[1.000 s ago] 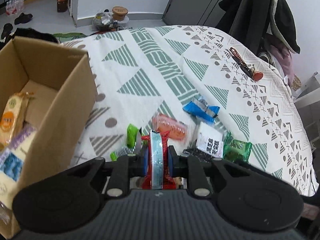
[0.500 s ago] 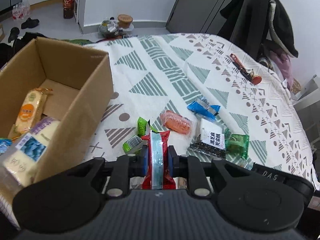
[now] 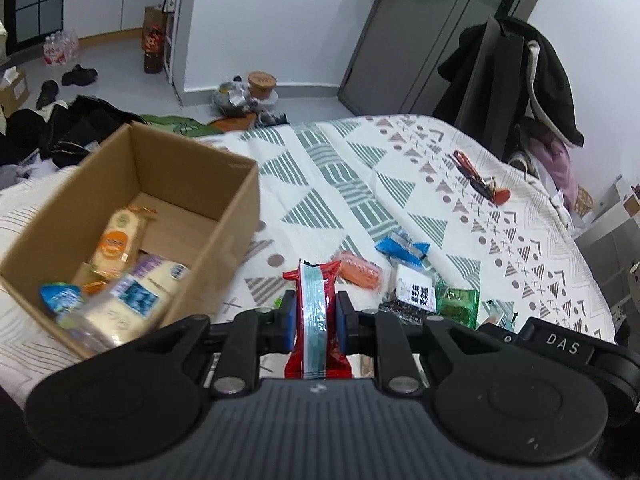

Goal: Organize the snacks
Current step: 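Carry the red bar and cookie pack over the cardboard box with both tools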

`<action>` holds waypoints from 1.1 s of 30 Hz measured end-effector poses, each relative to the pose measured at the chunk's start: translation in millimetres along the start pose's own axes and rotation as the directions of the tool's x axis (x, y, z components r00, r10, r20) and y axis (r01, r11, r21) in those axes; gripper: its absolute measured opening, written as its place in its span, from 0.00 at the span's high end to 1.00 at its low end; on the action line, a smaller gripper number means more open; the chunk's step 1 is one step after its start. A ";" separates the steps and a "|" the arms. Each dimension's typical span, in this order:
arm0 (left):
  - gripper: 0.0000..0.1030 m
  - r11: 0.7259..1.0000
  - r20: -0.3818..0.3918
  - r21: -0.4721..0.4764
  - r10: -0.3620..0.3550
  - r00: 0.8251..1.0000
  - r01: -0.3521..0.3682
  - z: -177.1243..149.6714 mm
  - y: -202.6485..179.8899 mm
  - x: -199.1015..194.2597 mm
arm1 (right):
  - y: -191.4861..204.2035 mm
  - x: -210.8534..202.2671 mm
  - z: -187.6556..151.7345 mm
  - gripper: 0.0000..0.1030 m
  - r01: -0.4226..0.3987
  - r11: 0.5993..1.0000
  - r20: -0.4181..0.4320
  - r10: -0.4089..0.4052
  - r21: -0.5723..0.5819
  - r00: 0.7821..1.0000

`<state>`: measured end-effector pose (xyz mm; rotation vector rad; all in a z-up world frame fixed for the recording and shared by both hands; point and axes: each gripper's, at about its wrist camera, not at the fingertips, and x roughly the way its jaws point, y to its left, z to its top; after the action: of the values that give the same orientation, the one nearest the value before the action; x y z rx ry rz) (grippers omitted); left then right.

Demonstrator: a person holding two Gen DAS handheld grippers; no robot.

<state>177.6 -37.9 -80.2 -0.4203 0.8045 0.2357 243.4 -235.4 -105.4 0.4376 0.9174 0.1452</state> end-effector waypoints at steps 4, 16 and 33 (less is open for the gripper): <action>0.82 1.000 0.031 -0.008 0.015 0.999 -0.014 4.8 8.4 -16.3 | 11.8 -12.7 -0.7 0.56 -0.049 0.998 0.030 0.050 -0.031 0.998; 0.82 0.999 0.098 -0.044 0.036 0.995 -0.031 14.2 40.3 -58.9 | 45.4 -42.5 -12.7 0.55 -0.161 0.981 0.084 0.170 -0.104 0.982; 0.82 0.992 0.116 -0.119 0.060 0.991 -0.046 27.2 98.8 -81.6 | 99.1 -53.5 -43.0 0.55 -0.244 0.936 0.081 0.272 -0.254 0.959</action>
<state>104.6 58.8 -30.2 -0.4897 0.6867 0.3555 183.1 -149.2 -46.5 0.3337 0.7147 0.4638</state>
